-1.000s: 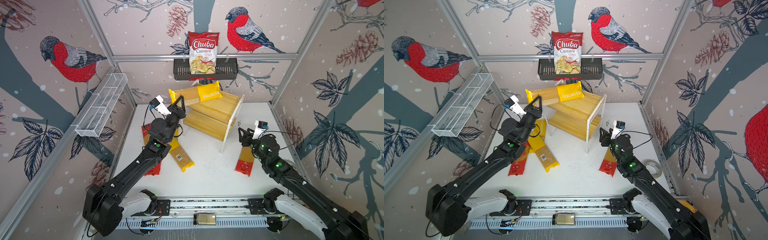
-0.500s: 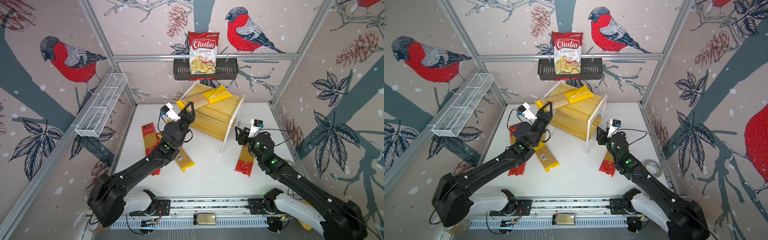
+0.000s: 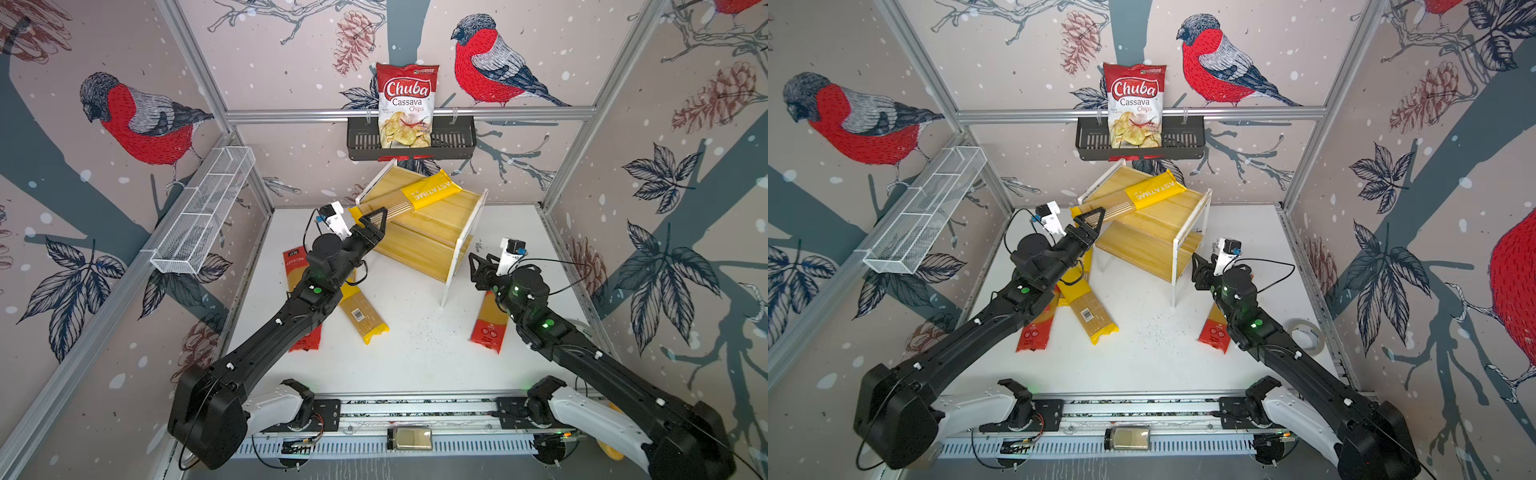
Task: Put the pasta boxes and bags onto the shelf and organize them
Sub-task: 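Lower the pack onto the top shelf and open the left gripper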
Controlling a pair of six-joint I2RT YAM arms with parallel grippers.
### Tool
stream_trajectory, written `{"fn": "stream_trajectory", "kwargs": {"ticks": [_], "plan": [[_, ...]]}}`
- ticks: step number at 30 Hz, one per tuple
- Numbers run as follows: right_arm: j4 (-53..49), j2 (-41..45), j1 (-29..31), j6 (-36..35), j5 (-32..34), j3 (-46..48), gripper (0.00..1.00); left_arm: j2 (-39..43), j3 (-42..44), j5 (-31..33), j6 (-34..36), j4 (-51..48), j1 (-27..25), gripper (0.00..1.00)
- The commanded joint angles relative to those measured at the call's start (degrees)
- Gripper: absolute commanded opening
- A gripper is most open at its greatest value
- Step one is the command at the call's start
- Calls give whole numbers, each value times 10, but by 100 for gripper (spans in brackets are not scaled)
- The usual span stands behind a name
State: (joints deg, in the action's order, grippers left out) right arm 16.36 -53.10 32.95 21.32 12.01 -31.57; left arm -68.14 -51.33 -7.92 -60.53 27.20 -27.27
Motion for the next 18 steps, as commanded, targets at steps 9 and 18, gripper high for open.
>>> {"fn": "stream_trajectory", "kwargs": {"ticks": [9, 18], "plan": [[-7, 11, 38, 32, 34, -10, 60, 12, 4, -298, 6, -40, 143, 81], [-24, 19, 57, 38, 54, -11, 59, -65, -48, -378, -37, 31, 165, 56]]}}
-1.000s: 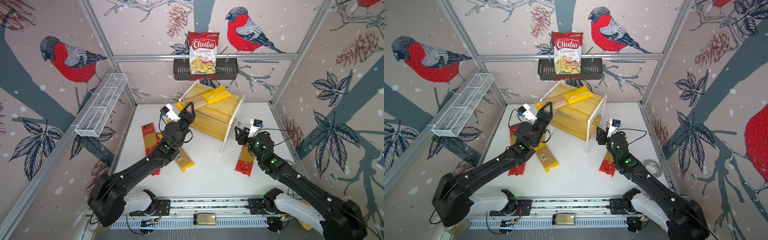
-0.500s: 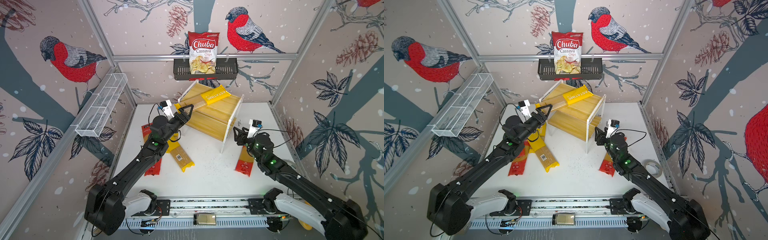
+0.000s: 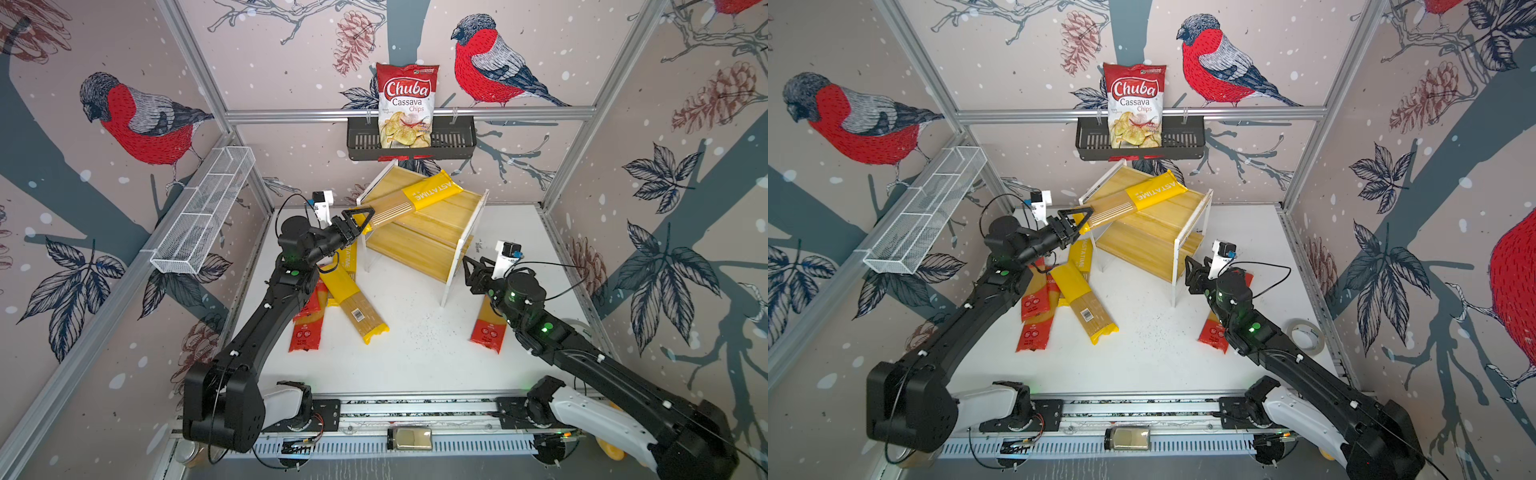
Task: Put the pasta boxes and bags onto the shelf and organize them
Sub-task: 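Lower the pack onto the top shelf and open the left gripper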
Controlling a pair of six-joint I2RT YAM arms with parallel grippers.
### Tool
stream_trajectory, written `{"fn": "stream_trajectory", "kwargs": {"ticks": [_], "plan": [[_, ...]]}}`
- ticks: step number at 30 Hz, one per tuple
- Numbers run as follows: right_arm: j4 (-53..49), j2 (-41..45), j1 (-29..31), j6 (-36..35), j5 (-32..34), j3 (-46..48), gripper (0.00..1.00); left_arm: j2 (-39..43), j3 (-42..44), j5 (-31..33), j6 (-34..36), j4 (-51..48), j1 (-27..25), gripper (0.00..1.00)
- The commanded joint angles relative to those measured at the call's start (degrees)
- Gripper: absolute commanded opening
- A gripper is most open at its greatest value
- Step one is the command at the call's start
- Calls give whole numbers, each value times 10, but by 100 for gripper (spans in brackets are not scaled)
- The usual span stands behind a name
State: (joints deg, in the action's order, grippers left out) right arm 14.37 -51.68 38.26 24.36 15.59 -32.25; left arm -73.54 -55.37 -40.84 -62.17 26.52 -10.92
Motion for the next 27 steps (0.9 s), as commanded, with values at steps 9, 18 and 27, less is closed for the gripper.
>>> {"fn": "stream_trajectory", "kwargs": {"ticks": [9, 18, 27], "plan": [[-3, -3, 6, -1, 25, -10, 59, -2, 21, -24, -88, 111, -6, 9], [-6, 1, 12, 1, 36, -12, 59, 52, 52, 224, -137, 105, -100, 0], [-21, 18, 30, 10, 58, -11, 59, 23, 47, 466, -210, 120, -171, 0]]}}
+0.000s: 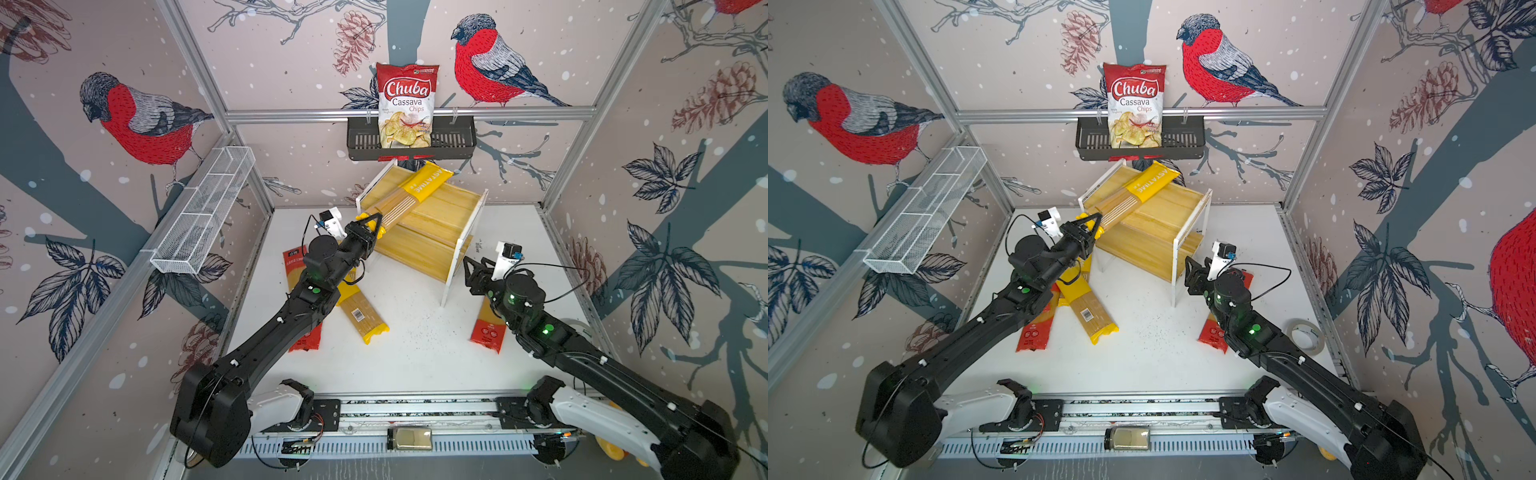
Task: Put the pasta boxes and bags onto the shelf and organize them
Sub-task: 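Lower the pack onto the top shelf and open the left gripper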
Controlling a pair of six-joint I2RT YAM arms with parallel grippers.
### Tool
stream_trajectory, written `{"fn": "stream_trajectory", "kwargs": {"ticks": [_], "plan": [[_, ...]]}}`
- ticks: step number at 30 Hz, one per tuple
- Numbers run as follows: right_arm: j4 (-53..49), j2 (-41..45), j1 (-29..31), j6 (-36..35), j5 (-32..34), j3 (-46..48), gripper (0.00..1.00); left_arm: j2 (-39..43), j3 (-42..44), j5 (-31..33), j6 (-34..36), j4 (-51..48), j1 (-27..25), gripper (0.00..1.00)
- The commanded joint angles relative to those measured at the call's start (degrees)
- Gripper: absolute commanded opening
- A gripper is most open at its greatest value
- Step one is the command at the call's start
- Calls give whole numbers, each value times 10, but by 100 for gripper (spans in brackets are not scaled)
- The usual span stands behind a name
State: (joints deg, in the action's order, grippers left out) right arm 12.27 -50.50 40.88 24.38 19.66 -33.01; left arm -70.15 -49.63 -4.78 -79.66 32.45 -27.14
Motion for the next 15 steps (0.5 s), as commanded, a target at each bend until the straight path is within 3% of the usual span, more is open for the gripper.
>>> {"fn": "stream_trajectory", "kwargs": {"ticks": [1, 7, 15], "plan": [[-1, 9, 6, 12, 21, -2, 59, -17, -12, 131, -35, 62, -19, 0], [-8, 21, 13, 17, 31, 4, 59, -61, -42, 139, -24, 71, -32, 0], [-5, 16, 22, 22, 36, 4, 59, -22, -38, 176, 41, 25, -35, 0]]}}
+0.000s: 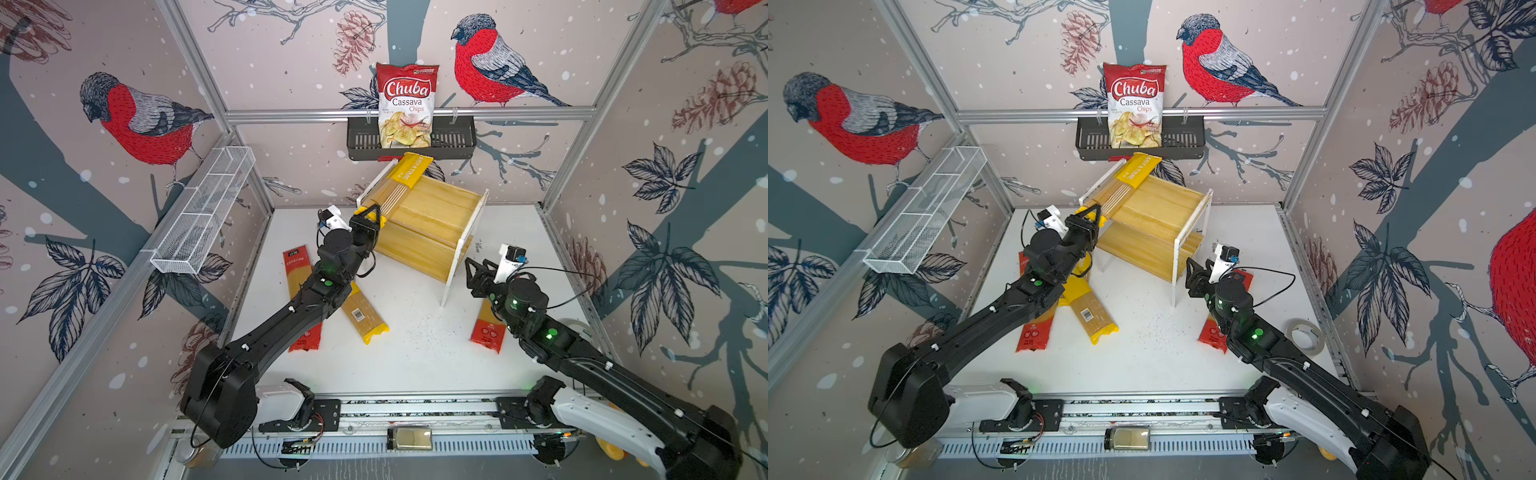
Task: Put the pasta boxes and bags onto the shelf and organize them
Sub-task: 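Lower the pack onto the top shelf and open the left gripper, then reach the right gripper to the yellow PASTATIME pack while the left arm withdraws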
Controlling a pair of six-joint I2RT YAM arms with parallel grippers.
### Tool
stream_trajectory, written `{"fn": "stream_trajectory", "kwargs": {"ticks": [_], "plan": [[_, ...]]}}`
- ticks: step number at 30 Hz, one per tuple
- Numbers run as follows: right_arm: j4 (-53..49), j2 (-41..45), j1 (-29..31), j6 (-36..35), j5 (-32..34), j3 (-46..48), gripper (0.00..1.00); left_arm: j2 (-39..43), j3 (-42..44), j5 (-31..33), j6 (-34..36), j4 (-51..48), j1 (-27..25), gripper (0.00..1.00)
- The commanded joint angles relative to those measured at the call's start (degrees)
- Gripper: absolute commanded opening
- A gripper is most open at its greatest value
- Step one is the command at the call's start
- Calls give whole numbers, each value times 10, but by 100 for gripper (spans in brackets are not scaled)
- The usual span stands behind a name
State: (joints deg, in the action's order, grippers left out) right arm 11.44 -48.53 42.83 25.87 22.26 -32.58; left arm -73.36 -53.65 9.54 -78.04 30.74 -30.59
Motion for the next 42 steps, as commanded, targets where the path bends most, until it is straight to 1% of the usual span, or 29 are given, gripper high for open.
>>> {"fn": "stream_trajectory", "kwargs": {"ticks": [1, 8, 9, 10, 13, 16, 19, 21, 23, 25, 27, 30, 31, 33, 36, 39, 41, 42], "plan": [[5, -7, 5, 7, 10, -2, 59, 11, 6, 32, 26, 45, -1, 0], [-6, -17, 21, 12, 19, -18, 59, -1, -3, 16, 30, 56, 0, 1], [-9, -15, 24, 14, 22, -18, 59, -1, -4, 17, 33, 54, 1, 6], [-13, -11, 26, 17, 25, -18, 59, 0, -4, 14, 35, 55, 0, 15], [-30, -3, 34, 30, 30, -19, 59, 7, -3, 2, 43, 50, 0, 42], [-57, 5, 48, 56, 31, -17, 59, 25, 6, -1, 47, 31, -1, 56], [-83, 7, 75, 86, 31, -17, 59, 54, 21, -1, 63, 3, 0, 64], [-102, 4, 98, 119, 31, -22, 57, 84, 28, -7, 88, -40, 0, 65], [-131, -11, 131, 156, 33, -31, 53, 123, 40, -8, 126, -104, 0, 66], [-159, -43, 188, 185, 42, -45, 51, 171, 60, 4, 165, -177, 2, 68], [-180, -85, 246, 198, 74, -64, 51, 221, 87, 18, 208, -225, 4, 69], [-185, -167, 309, 178, 88, -104, 52, 283, 123, 44, 288, -290, 5, 69], [-181, -198, 323, 164, 84, -117, 52, 298, 132, 55, 305, -320, 5, 69], [-179, -270, 336, 140, 55, -153, 53, 321, 156, 60, 337, -357, 5, 69], [-169, -367, 339, 110, 2, -208, 54, 363, 220, 61, 332, -375, 5, 69], [-163, -450, 334, 82, -39, -260, 54, 409, 288, 51, 303, -366, 6, 69], [-178, -498, 330, 78, -38, -297, 55, 432, 322, 50, 288, -366, 9, 69], [-195, -522, 330, 79, -23, -321, 56, 441, 331, 50, 286, -373, 13, 69]]}}
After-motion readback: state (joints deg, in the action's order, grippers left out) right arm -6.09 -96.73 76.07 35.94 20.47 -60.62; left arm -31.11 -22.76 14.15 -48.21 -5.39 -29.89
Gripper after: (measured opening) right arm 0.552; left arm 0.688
